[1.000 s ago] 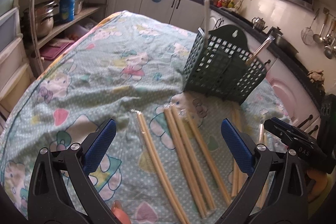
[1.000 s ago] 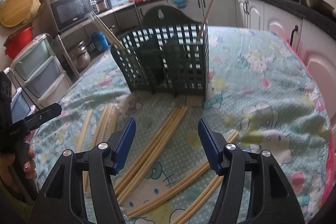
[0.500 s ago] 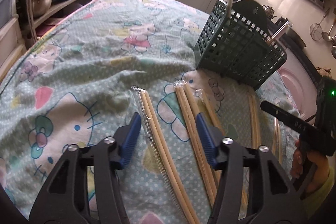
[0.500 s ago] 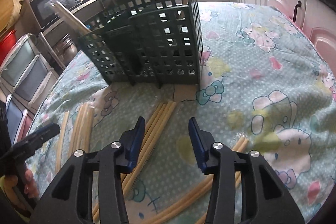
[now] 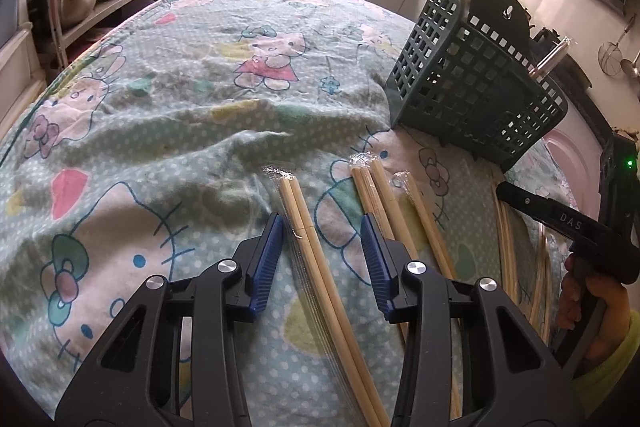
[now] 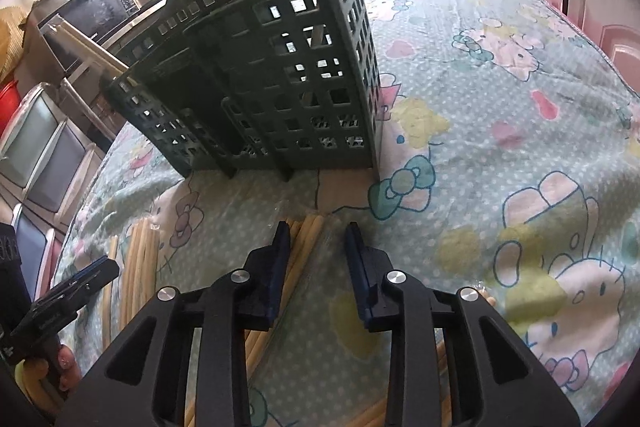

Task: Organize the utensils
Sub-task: 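Grasp another wrapped chopstick with the left tool while the right tool grasps one too, then lift the chopstick with the left tool while the right tool carries its chopstick over the caddy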

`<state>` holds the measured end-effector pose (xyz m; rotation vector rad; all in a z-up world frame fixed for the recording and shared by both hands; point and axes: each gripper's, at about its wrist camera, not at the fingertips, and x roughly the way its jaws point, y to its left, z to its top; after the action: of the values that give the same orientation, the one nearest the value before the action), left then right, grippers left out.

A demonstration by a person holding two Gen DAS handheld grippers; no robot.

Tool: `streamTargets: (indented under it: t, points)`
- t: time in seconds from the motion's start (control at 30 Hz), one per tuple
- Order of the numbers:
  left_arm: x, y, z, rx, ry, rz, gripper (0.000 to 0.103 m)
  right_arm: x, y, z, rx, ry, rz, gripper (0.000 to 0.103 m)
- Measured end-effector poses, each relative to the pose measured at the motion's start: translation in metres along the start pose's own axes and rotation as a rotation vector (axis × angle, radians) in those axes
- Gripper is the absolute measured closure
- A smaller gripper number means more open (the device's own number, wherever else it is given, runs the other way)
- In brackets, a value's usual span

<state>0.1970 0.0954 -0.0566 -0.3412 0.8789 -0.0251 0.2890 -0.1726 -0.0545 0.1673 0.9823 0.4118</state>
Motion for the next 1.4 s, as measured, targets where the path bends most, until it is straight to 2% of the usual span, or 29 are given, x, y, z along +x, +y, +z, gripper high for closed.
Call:
streamTargets:
  t: [0.43,0.63,0.83,1.03,1.13,1.4]
  points:
    - [0.009,-0.002,0.008,0.007,0.0,0.008,0.07,0.002,0.01,-0.004,-0.078,-0.003,-0.05,0.085]
    - [0.01,-0.002,0.01,0.004,0.0,0.01,0.071,-0.003,0.002,-0.006,-0.017,0.001,-0.002,0.094]
    - [0.012,0.003,0.014,-0.024,0.005,0.03,0.088,-0.014,-0.005,-0.005,0.031,-0.009,0.051,0.096]
    - [0.014,0.003,0.019,-0.028,0.007,0.037,0.093,-0.032,-0.003,-0.002,0.016,-0.034,0.073,0.097]
    - [0.011,0.003,0.021,-0.04,0.01,0.009,0.099,-0.042,-0.001,-0.001,0.004,-0.048,0.084,0.097]
    - [-0.022,-0.02,0.033,-0.002,-0.049,-0.095,0.101,-0.074,0.008,0.001,-0.041,-0.114,0.117,0.097]
